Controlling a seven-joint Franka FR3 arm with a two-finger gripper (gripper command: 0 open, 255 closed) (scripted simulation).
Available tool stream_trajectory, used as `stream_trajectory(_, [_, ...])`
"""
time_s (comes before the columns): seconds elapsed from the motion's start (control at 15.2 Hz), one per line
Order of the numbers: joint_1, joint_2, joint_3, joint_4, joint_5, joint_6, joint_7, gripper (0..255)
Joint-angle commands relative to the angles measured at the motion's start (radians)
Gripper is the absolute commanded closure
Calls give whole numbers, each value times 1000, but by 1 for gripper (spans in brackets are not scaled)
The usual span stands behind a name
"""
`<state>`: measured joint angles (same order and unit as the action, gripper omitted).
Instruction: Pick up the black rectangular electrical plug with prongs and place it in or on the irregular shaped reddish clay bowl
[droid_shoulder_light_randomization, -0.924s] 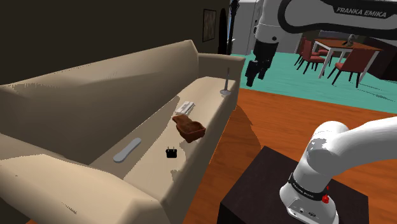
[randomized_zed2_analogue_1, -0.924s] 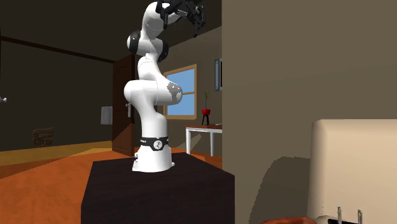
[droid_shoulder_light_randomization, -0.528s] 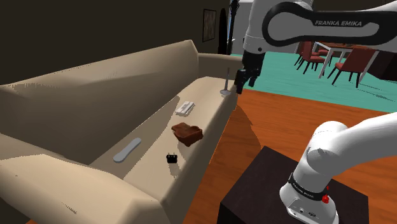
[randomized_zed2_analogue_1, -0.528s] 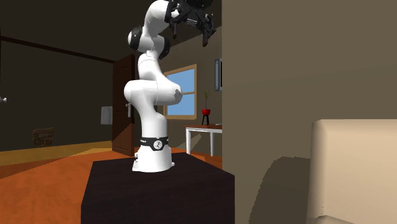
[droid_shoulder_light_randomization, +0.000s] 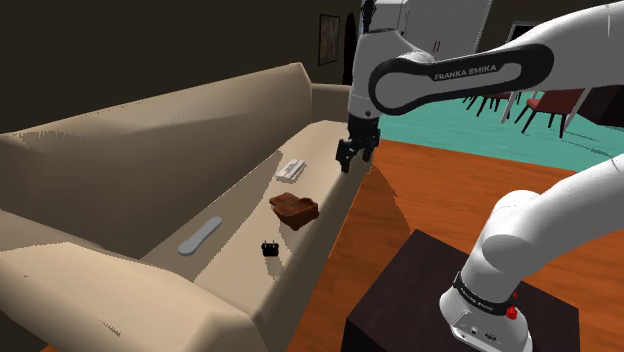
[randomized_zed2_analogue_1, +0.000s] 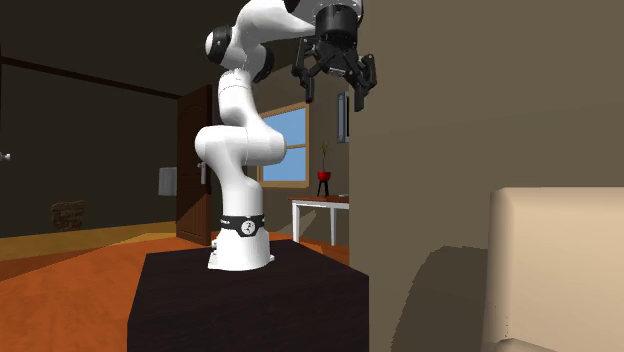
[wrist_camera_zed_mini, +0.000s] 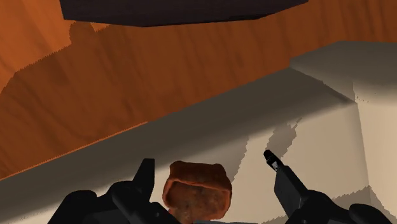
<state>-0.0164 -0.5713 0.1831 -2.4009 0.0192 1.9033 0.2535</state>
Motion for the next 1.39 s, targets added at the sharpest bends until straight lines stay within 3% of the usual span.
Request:
stream_trajectory(0.0, [-3, 71, 20, 14, 4, 54, 31, 0])
stream_trajectory(0.59, [-14, 390, 101, 84, -22, 278, 182, 0])
stream_trajectory(1.32, [20, 829, 122, 316, -154, 442, 387, 0])
